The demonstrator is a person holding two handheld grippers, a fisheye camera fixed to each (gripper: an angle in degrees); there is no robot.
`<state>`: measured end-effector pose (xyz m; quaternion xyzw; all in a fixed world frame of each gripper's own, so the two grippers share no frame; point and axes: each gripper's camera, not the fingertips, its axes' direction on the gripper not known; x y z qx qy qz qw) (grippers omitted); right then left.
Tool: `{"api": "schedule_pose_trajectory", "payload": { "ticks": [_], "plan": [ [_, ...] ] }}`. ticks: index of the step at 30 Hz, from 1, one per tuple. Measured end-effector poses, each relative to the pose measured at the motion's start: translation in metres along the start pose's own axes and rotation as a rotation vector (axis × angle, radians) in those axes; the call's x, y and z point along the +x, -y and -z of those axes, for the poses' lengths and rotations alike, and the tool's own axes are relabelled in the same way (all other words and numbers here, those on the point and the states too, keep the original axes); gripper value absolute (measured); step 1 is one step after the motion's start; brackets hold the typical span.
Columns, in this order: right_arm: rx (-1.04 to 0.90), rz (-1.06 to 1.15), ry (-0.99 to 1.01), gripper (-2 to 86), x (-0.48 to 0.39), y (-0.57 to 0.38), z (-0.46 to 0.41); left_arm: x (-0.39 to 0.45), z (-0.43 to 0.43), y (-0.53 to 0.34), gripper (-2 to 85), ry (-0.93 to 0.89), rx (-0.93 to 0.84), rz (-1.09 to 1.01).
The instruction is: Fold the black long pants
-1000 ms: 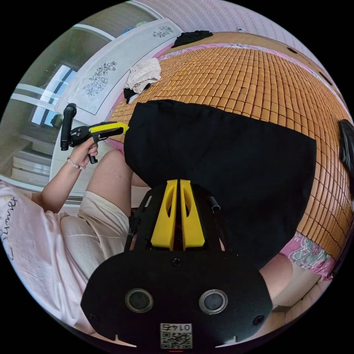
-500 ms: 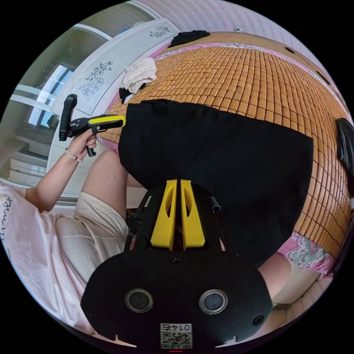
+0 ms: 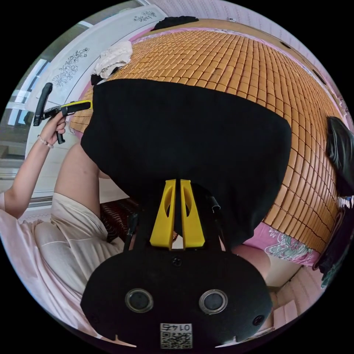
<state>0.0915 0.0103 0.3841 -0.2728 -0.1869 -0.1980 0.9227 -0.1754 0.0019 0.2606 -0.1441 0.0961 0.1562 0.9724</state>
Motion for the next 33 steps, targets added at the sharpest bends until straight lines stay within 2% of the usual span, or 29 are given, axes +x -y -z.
{"api": "schedule_pose_trajectory", "payload": {
  "ticks": [2,4,7,9,11,13,17,19,21,23,24,26,28,33],
  "plan": [
    [0.037,0.042,-0.073,-0.1,-0.009,0.005,0.011,0.016,0.029,-0.009,-0.4,0.027,0.078,-0.051],
    [0.079,0.135,-0.101,-0.2,-0.026,0.028,0.023,0.061,0.047,-0.020,-0.8,-0.094,0.138,-0.216],
    [0.078,0.235,-0.118,-0.3,-0.049,0.080,0.025,0.145,0.021,-0.022,-0.9,-0.313,0.034,-0.416],
    [0.065,0.279,-0.197,-0.3,-0.063,0.110,0.016,0.195,-0.002,-0.026,-1.0,-0.357,-0.022,-0.520],
    [-0.035,0.302,-0.259,-0.4,-0.067,0.136,-0.011,0.234,-0.027,-0.030,-1.0,-0.338,-0.077,-0.599],
    [-0.095,0.329,-0.254,-0.4,-0.067,0.151,-0.025,0.265,-0.062,-0.036,-1.0,-0.201,-0.157,-0.687],
    [-0.244,0.410,-0.266,-0.4,-0.068,0.170,-0.021,0.274,-0.059,-0.031,-1.0,-0.199,-0.152,-0.743],
    [-0.115,0.343,-0.250,-0.4,-0.057,0.176,-0.007,0.270,-0.046,-0.030,-1.0,-0.262,-0.130,-0.732],
    [-0.149,0.282,-0.219,-0.4,-0.042,0.177,-0.027,0.268,-0.053,-0.032,-1.0,-0.264,-0.154,-0.705],
    [-0.075,0.256,-0.200,-0.4,-0.033,0.172,-0.023,0.267,-0.075,-0.035,-1.0,-0.251,-0.246,-0.682],
    [-0.064,0.258,-0.195,-0.4,-0.028,0.168,-0.021,0.261,-0.074,-0.034,-1.0,-0.293,-0.192,-0.638],
    [-0.032,0.265,-0.163,-0.4,-0.017,0.152,-0.012,0.260,-0.081,-0.032,-1.0,-0.313,-0.246,-0.640],
    [0.106,0.184,-0.085,-0.3,0.016,0.112,0.020,0.256,-0.067,-0.033,-1.0,-0.325,-0.183,-0.682],
    [0.183,-0.106,-0.009,0.2,0.119,-0.004,0.060,0.248,-0.032,-0.005,-1.0,-0.395,-0.071,-0.698]
  ]
}}
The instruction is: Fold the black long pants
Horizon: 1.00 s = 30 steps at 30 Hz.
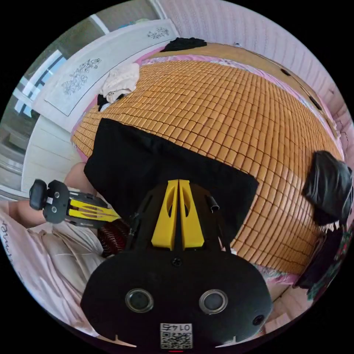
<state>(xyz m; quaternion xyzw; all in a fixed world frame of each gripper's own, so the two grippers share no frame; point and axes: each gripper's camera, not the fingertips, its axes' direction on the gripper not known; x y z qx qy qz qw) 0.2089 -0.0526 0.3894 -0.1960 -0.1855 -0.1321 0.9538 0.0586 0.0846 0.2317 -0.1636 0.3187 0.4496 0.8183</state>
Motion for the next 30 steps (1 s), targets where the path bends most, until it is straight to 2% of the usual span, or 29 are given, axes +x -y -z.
{"api": "schedule_pose_trajectory", "payload": {
  "ticks": [5,8,10,13,17,19,23,24,25,30],
  "plan": [
    [-0.148,-0.178,0.064,2.4,0.078,-0.078,-0.006,-0.037,0.016,0.067,-0.7,-0.012,0.125,-0.003],
    [-0.247,-0.224,0.158,8.1,0.104,-0.098,-0.030,-0.062,0.005,0.125,0.3,-0.027,0.153,0.002],
    [-0.261,-0.224,0.226,12.9,0.118,-0.105,-0.042,-0.077,-0.020,0.174,3.3,-0.016,0.110,0.012],
    [-0.261,-0.221,0.245,13.8,0.137,-0.110,-0.050,-0.094,-0.067,0.226,6.5,-0.092,-0.027,0.064],
    [-0.357,-0.215,0.348,13.6,0.160,-0.116,-0.071,-0.103,-0.103,0.264,7.4,-0.102,-0.053,0.128],
    [-0.425,-0.169,0.357,10.2,0.166,-0.121,-0.081,-0.107,-0.129,0.278,8.0,-0.078,-0.103,0.155],
    [-0.390,-0.120,0.401,3.7,0.177,-0.133,-0.072,-0.108,-0.146,0.287,6.3,-0.047,-0.161,0.082],
    [-0.368,-0.119,0.422,2.8,0.184,-0.140,-0.067,-0.112,-0.146,0.289,4.0,-0.087,-0.160,0.056],
    [-0.335,-0.118,0.443,2.3,0.190,-0.149,-0.060,-0.119,-0.142,0.290,0.6,-0.080,-0.140,0.068],
    [-0.143,-0.190,0.553,1.3,0.233,-0.189,-0.012,-0.144,-0.126,0.289,-0.8,-0.167,-0.038,0.131]
  ]
}}
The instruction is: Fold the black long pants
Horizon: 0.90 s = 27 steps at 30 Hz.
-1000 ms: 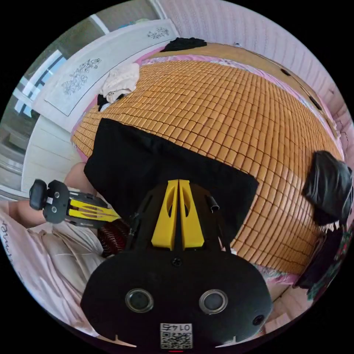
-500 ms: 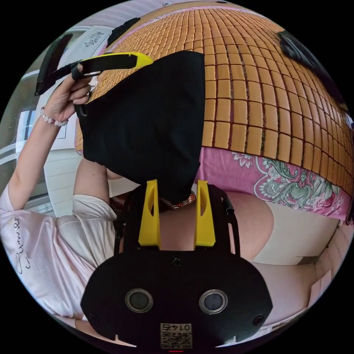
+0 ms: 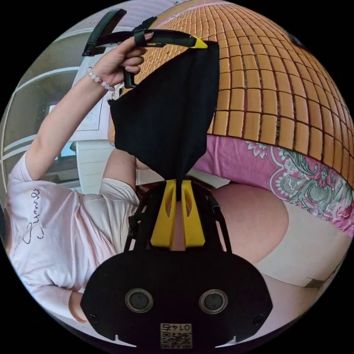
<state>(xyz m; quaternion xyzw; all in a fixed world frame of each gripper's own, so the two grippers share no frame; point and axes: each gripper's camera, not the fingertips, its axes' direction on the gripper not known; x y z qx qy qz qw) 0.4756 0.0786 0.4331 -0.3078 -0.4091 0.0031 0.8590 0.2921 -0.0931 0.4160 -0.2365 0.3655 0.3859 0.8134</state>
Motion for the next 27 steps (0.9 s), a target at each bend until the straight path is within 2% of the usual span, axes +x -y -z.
{"api": "schedule_pose_trajectory", "payload": {
  "ticks": [5,9,11,14,17,19,23,27],
  "plan": [
    [0.192,0.022,-0.052,1.2,-0.003,-0.046,0.068,0.007,0.038,0.008,-1.0,-0.113,0.165,-0.016],
    [0.325,0.187,-0.060,1.2,-0.046,-0.076,0.111,0.006,0.095,-0.008,-1.0,-0.182,0.317,-0.065],
    [0.334,0.295,-0.051,1.4,-0.074,-0.077,0.112,-0.005,0.126,-0.031,-0.9,-0.180,0.364,-0.086],
    [0.227,0.518,0.016,1.8,-0.132,-0.055,0.074,-0.043,0.179,-0.108,-0.7,-0.135,0.433,-0.033],
    [0.070,0.614,0.076,3.2,-0.182,-0.014,-0.013,-0.095,0.216,-0.225,0.3,0.065,0.502,0.188],
    [-0.103,0.602,-0.027,5.3,-0.190,0.009,-0.092,-0.143,0.218,-0.318,4.6,0.184,0.488,0.450],
    [-0.204,0.556,-0.145,5.2,-0.182,0.000,-0.132,-0.178,0.194,-0.426,6.8,0.092,0.479,0.672],
    [-0.037,0.448,-0.238,6.9,-0.161,-0.024,-0.093,-0.176,0.155,-0.462,8.2,-0.038,0.468,0.680]
  ]
}}
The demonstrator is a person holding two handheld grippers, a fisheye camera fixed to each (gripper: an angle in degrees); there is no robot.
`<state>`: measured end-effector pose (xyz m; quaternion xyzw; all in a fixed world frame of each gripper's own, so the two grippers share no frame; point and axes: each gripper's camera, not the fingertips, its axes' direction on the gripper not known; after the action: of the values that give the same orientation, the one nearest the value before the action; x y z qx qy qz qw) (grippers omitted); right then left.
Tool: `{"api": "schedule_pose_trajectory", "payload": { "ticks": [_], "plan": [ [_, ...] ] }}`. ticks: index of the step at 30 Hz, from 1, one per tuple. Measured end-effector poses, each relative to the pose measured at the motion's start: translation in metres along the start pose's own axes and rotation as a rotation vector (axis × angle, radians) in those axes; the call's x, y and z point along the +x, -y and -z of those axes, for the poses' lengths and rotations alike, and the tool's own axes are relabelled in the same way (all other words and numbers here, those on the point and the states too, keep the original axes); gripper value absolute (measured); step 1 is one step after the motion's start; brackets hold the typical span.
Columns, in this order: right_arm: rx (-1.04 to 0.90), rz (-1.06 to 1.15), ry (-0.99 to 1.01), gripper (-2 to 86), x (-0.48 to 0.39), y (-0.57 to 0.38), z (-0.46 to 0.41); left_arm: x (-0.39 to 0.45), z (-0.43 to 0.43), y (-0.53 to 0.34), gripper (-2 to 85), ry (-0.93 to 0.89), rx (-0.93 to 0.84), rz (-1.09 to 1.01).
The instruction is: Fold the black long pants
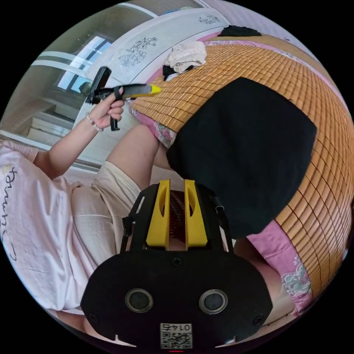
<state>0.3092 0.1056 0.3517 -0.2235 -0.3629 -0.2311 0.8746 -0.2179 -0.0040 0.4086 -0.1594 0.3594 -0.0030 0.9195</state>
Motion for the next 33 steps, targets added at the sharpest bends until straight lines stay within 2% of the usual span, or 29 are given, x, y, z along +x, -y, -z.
{"api": "schedule_pose_trajectory", "payload": {
  "ticks": [3,7,9,12,14,20,26,30,33],
  "plan": [
    [0.111,-0.114,-0.098,8.5,0.016,-0.020,0.026,0.009,-0.030,-0.002,9.7,-0.115,-0.052,-0.046],
    [0.204,-0.272,-0.207,19.3,0.046,-0.032,0.038,0.031,-0.068,0.016,12.8,-0.184,-0.126,-0.096],
    [0.205,-0.318,-0.191,20.7,0.059,-0.031,0.033,0.034,-0.083,0.025,14.6,-0.215,-0.181,-0.070],
    [0.190,-0.367,-0.131,21.1,0.074,-0.025,0.018,0.037,-0.088,0.032,15.5,-0.149,-0.154,-0.083],
    [0.157,-0.378,-0.106,20.4,0.077,-0.022,0.007,0.038,-0.089,0.035,15.4,-0.083,-0.136,-0.104],
    [0.167,-0.350,-0.201,15.7,0.059,-0.028,0.007,0.045,-0.111,0.033,15.2,0.036,-0.175,-0.186],
    [0.172,-0.348,-0.174,13.5,0.049,-0.027,0.009,0.037,-0.079,0.035,14.4,0.090,-0.073,-0.188],
    [0.136,-0.299,-0.187,11.0,0.033,-0.015,0.012,0.016,-0.105,0.037,14.2,-0.023,-0.182,-0.112],
    [0.146,-0.252,-0.167,5.5,0.019,-0.005,0.027,0.003,-0.107,0.034,11.9,-0.084,-0.156,-0.068]
  ]
}}
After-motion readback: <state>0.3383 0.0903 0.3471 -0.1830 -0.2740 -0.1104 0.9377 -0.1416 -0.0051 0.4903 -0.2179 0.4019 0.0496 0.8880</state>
